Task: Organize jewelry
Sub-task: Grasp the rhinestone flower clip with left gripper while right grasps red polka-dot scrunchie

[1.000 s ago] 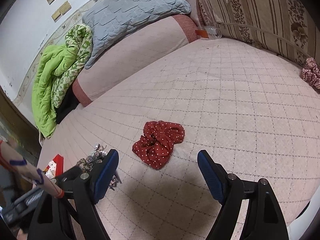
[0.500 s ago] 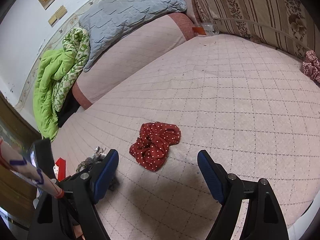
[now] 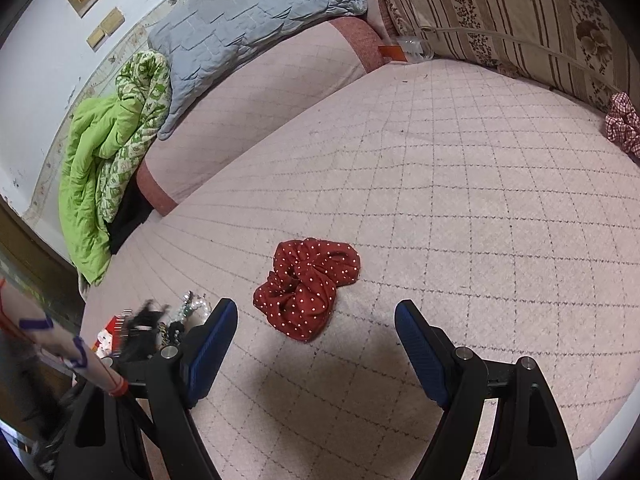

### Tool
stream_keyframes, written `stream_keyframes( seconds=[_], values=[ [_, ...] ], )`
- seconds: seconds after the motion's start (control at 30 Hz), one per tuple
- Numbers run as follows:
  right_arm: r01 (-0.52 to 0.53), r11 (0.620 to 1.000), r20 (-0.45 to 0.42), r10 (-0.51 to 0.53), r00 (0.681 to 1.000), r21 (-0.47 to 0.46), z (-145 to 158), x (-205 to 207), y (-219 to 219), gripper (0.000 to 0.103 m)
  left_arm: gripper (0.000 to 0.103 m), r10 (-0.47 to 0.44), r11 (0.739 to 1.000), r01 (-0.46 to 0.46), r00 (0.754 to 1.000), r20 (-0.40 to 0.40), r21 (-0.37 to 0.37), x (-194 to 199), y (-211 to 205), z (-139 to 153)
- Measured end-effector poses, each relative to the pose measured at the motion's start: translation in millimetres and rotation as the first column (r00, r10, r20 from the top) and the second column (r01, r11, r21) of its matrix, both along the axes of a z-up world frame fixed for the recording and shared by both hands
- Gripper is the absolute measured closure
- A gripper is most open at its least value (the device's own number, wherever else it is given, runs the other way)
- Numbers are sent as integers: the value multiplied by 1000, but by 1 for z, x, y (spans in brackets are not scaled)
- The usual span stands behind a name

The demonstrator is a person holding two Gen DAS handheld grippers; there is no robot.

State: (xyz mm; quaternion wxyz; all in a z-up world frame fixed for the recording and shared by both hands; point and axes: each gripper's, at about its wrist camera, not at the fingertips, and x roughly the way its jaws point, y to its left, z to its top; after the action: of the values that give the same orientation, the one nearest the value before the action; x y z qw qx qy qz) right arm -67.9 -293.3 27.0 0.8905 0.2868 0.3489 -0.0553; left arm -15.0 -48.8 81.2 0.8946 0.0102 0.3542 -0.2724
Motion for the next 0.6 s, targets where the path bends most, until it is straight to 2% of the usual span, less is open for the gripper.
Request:
stream_keyframes(
  seconds=[0.17, 0.37, 0.47, 0.6],
  values=[
    [-10, 1000, -17, 10, 1000, -23, -1, 4, 5, 18, 68, -24, 999, 25, 999, 21, -42, -19, 38, 15],
    [-27, 998, -33, 26, 999, -57, -3, 10, 15, 17, 68, 48, 997, -47, 999, 14, -55, -29, 89, 8],
    [-49, 995, -45, 45, 998, -91, -4, 17, 24, 17, 68, 74, 996, -73, 997, 12, -53, -27, 99, 5],
    [-74, 988, -64, 65, 996, -137, -5, 30, 36, 16, 68, 69, 997, -67, 996, 48, -46, -32, 101, 6]
  ],
)
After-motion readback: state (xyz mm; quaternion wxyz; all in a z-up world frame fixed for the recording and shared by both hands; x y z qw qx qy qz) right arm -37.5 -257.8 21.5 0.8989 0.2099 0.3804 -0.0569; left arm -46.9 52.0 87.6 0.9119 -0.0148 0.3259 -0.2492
